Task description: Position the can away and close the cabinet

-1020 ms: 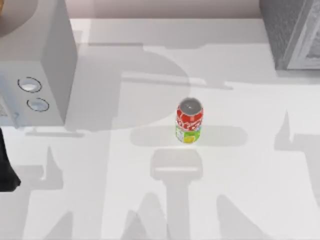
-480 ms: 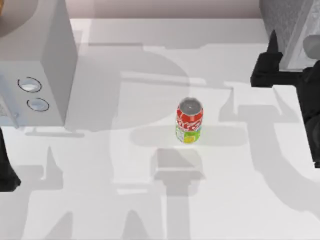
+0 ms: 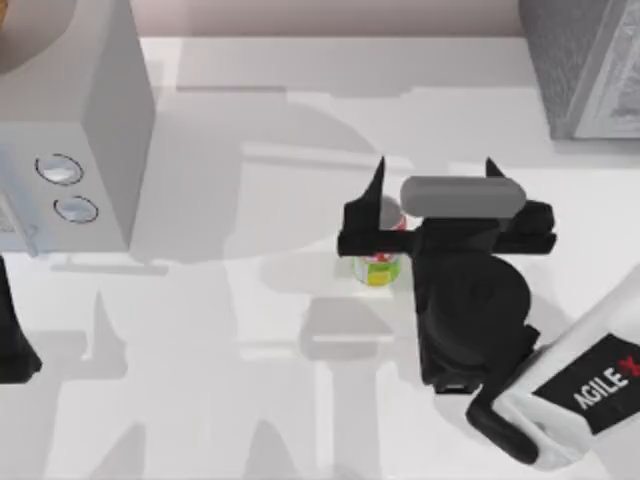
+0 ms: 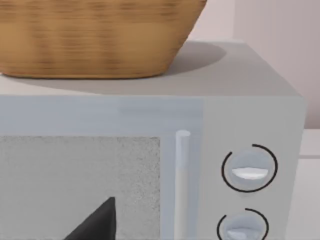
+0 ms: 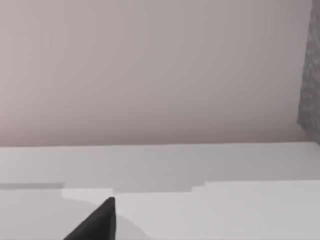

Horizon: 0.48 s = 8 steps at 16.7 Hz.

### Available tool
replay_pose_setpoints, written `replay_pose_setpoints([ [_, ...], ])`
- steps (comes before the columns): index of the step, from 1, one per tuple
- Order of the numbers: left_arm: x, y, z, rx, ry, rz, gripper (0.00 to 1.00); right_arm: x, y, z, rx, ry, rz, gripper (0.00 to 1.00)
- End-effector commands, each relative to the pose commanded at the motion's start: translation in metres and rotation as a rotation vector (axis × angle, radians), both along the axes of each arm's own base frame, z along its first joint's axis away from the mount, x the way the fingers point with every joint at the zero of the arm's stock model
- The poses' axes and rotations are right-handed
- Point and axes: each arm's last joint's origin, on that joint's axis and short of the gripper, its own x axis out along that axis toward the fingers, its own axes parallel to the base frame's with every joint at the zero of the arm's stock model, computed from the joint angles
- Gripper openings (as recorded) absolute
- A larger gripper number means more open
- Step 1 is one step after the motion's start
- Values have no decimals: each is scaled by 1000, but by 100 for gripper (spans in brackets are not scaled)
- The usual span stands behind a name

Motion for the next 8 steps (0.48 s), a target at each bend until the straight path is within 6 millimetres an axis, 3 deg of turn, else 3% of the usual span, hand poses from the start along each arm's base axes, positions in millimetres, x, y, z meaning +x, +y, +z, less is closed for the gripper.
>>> replay_pose_setpoints([
  [4,0,0,0,0,0,0,100,-17,29,-53,-10,14,-1,100],
  [8,0,0,0,0,0,0,100,-32,40,-88,-21,24,-3,100],
])
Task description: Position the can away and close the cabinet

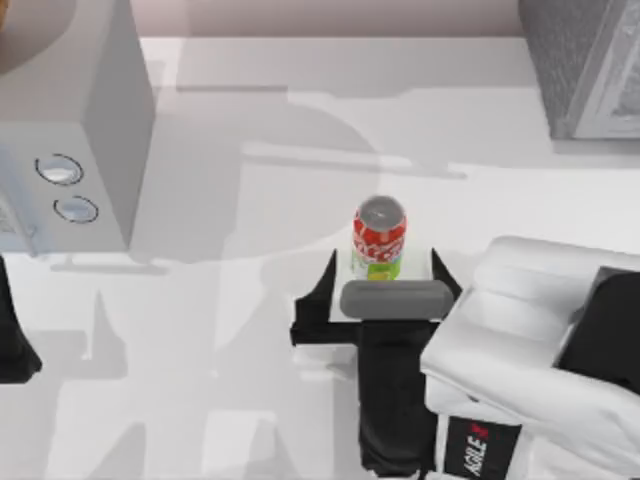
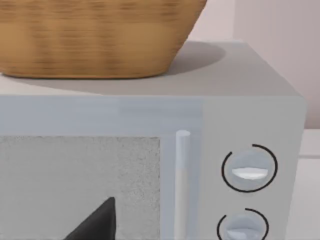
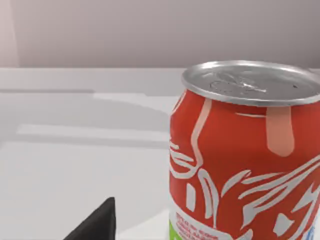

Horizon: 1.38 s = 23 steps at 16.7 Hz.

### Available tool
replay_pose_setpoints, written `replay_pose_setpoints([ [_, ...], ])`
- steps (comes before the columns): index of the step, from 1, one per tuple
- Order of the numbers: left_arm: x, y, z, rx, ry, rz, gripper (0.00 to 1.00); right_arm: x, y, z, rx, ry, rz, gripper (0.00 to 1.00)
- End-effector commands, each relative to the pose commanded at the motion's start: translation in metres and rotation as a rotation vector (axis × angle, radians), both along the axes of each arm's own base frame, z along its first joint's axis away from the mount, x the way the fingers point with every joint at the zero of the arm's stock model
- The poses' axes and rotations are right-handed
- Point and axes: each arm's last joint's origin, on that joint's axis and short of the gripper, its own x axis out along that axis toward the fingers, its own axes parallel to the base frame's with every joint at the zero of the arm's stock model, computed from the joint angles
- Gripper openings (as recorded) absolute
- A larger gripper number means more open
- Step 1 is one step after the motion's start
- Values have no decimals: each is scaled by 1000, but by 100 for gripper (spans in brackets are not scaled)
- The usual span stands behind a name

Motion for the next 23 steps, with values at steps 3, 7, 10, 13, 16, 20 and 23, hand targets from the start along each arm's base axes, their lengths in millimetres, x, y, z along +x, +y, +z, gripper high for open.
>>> replay_pose_setpoints([
  [3,0,0,0,0,0,0,100,-4,2,-8,-4,2,0,100],
  [7,0,0,0,0,0,0,100,-4,2,-8,-4,2,0,100],
  [10,0,0,0,0,0,0,100,3,1,-8,-4,3,-1,100],
  [13,0,0,0,0,0,0,100,29,3,-8,-4,3,0,100],
  [16,0,0,0,0,0,0,100,53,2,-8,-4,2,0,100],
  [20,0,0,0,0,0,0,100,56,1,-8,-4,2,0,100],
  [23,0,0,0,0,0,0,100,56,1,-8,-4,2,0,77],
])
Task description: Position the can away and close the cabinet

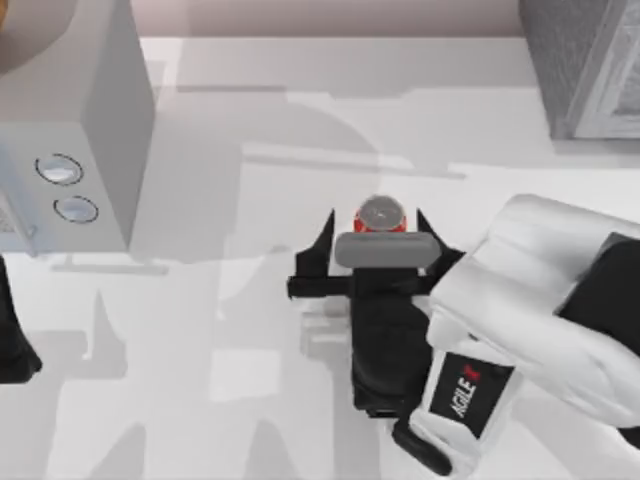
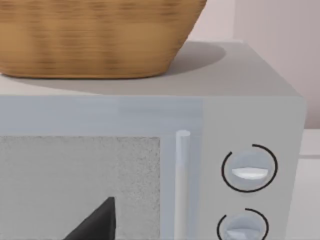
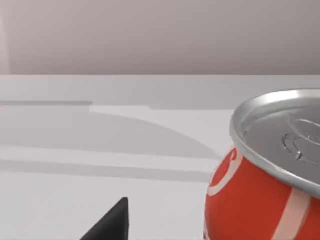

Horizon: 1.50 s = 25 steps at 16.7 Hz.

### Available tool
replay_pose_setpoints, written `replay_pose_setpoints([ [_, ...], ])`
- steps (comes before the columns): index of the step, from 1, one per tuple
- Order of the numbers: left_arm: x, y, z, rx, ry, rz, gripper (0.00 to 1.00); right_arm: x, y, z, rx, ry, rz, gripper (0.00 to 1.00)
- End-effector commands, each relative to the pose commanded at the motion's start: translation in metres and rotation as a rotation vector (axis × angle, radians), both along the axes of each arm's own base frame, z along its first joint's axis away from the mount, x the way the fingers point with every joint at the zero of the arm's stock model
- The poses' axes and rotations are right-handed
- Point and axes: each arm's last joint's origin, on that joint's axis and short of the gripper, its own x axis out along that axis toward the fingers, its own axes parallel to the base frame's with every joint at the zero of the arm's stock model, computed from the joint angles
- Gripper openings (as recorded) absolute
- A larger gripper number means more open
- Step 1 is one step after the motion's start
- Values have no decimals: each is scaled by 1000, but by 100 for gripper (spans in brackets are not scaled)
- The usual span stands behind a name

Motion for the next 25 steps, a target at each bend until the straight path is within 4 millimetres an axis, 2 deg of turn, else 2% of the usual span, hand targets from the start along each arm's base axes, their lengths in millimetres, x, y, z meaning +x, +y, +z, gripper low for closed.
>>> replay_pose_setpoints([
  [10,0,0,0,0,0,0,100,0,0,0,0,0,0,2],
  [20,0,0,0,0,0,0,100,-1,1,1,1,0,2,0],
  [22,0,0,0,0,0,0,100,1,2,10,1,2,5,0],
  [25,0,0,0,0,0,0,100,5,6,45,-2,4,5,0],
])
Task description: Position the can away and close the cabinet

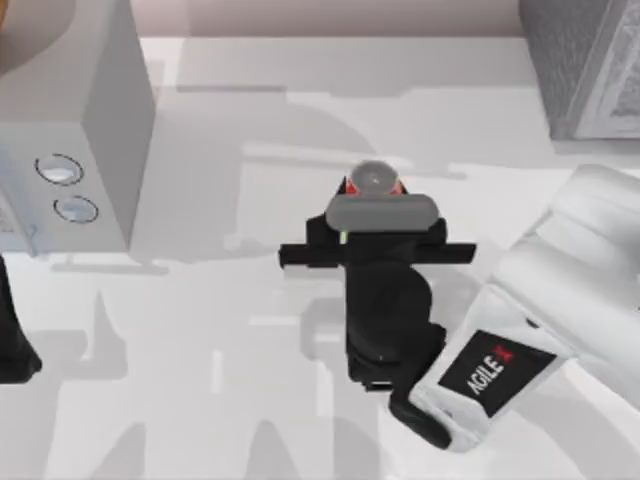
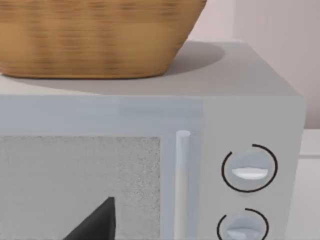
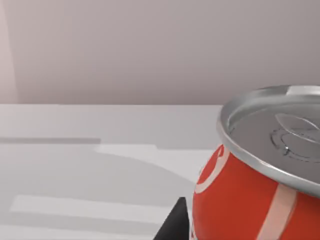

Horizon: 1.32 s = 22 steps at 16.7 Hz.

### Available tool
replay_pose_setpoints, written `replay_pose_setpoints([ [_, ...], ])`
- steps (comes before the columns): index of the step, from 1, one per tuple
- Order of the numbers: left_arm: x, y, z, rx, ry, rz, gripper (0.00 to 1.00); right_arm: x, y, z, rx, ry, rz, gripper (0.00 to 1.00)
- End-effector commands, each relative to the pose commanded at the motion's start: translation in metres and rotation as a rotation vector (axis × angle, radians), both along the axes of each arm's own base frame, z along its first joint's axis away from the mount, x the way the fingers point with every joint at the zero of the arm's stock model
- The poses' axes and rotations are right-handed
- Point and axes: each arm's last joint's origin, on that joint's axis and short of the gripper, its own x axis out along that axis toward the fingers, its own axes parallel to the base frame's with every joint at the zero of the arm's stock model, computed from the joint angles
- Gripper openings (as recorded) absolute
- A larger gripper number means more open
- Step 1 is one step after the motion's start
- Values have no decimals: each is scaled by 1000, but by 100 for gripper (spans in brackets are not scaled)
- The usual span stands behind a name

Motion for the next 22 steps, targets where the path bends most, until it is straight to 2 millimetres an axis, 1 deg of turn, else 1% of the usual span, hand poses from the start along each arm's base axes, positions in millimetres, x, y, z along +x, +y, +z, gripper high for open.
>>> replay_pose_setpoints([
  [4,0,0,0,0,0,0,100,0,0,64,5,-4,-2,0],
  [5,0,0,0,0,0,0,100,-1,-2,78,4,-4,-2,0],
  [7,0,0,0,0,0,0,100,-4,-5,97,3,-4,-3,0],
  [9,0,0,0,0,0,0,100,-5,-6,105,3,-4,-3,0],
  [14,0,0,0,0,0,0,100,-4,-5,106,8,-7,-4,0],
  [16,0,0,0,0,0,0,100,-3,-11,109,4,-3,-5,0],
  [17,0,0,0,0,0,0,100,-2,-17,112,0,0,-6,0],
  [19,0,0,0,0,0,0,100,0,-36,122,-11,11,-9,0],
  [22,0,0,0,0,0,0,100,-2,-74,143,-21,23,-13,0],
])
